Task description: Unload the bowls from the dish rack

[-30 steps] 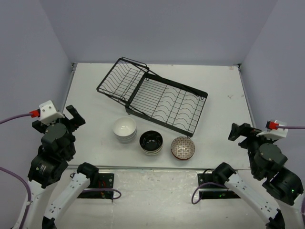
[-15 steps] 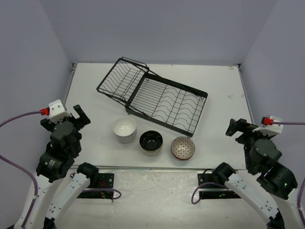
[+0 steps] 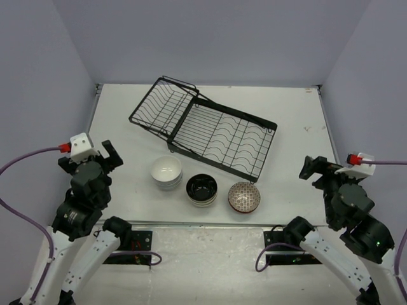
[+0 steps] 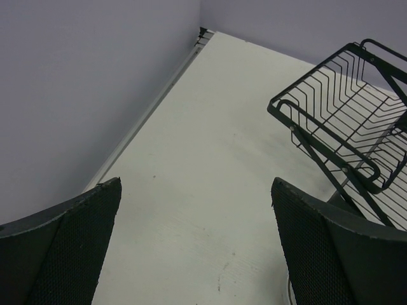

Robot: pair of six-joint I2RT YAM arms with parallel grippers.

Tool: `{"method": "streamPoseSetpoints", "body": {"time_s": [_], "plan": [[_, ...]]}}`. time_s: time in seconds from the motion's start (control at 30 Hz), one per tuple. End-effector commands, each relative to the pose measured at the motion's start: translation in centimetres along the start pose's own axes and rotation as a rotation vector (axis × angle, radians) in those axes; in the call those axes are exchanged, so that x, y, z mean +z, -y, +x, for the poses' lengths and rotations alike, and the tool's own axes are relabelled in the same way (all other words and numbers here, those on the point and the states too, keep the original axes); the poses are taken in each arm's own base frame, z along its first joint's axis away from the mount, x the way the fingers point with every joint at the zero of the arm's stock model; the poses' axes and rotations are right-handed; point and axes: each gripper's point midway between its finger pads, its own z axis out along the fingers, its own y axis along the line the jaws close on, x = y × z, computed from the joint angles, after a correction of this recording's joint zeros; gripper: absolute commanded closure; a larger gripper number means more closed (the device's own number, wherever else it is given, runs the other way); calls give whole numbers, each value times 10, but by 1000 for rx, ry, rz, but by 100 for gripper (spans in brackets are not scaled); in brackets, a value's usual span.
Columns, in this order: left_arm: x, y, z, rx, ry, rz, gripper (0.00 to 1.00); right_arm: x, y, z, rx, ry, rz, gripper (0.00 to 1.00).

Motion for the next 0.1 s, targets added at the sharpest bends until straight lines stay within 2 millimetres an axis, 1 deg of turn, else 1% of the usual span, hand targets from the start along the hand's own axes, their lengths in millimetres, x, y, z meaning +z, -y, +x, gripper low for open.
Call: {"method": "streamPoseSetpoints", "body": {"time_s": [0.0,0.07], "plan": [[0,2,-6,-3,30,14,0,1,-4,-5,18,21,-15,1],[1,4,-3,-1,28,24,0,2,-6,-4,17,18,-23,1]]}}
